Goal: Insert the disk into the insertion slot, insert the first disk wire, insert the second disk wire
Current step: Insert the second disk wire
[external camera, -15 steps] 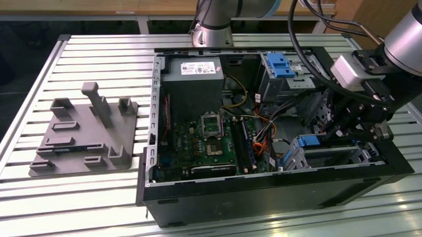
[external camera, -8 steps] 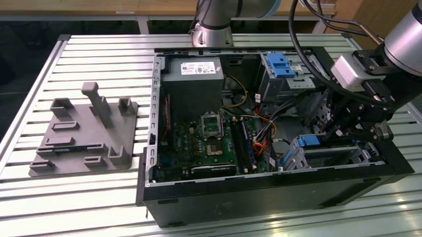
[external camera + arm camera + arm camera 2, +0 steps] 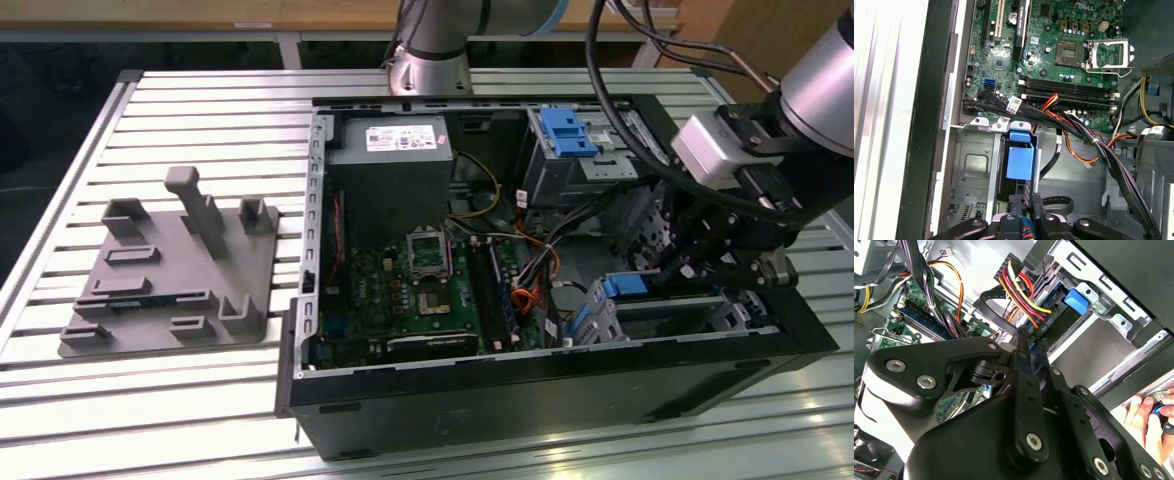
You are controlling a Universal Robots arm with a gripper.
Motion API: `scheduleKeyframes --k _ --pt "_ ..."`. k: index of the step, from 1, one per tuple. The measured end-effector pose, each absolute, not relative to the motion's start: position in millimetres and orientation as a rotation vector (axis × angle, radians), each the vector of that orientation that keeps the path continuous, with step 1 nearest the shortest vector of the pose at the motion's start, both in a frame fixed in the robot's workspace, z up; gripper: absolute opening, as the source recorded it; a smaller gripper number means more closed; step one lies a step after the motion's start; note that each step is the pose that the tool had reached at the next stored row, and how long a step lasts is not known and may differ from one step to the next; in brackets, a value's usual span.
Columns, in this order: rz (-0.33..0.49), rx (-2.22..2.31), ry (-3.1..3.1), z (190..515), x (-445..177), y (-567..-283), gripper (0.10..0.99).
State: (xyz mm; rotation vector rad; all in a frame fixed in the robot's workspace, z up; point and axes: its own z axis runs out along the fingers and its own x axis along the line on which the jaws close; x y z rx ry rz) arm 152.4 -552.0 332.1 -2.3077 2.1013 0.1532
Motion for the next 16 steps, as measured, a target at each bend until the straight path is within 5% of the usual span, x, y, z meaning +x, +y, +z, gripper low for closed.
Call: scheduleKeyframes --k 16 --pt "0.154 -2.309 2.099 329.7 153.0 -551.9 0.196"
